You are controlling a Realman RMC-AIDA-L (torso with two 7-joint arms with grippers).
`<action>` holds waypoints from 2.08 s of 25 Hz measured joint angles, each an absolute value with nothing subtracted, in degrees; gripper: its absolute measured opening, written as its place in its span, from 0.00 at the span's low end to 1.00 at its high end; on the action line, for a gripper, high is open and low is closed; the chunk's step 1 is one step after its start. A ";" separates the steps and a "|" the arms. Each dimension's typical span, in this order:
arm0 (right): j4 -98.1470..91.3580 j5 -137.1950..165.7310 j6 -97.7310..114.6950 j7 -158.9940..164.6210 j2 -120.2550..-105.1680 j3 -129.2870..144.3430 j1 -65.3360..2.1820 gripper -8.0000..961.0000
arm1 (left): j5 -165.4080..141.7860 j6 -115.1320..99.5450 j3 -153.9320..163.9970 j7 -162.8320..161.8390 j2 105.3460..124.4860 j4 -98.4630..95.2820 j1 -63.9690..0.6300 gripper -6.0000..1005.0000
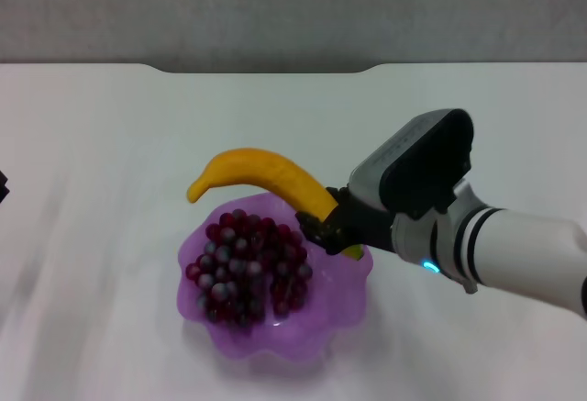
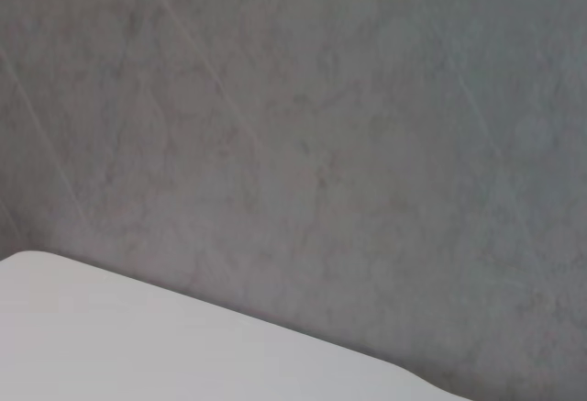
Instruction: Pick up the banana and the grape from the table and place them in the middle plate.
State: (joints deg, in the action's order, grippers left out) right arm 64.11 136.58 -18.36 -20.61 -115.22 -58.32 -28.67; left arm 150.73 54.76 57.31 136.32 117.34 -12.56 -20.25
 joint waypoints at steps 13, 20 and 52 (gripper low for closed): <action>62.01 137.26 -11.78 -20.84 -115.10 -54.96 -28.75 0.59 | 150.55 54.75 57.31 136.32 117.33 -12.33 -20.39 0.85; 61.95 137.40 -9.54 -22.18 -115.04 -54.82 -28.16 0.83 | 150.55 54.75 57.30 136.32 117.33 -12.08 -20.39 0.85; 22.67 136.77 56.66 -6.58 -115.40 -50.88 -21.56 0.92 | 148.14 56.70 57.30 138.54 117.59 -11.19 -20.80 0.84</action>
State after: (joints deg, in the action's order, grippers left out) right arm 22.67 136.77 56.66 -6.58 -115.40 -50.88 -21.56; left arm 148.14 56.69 57.30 138.54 117.59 -11.19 -20.80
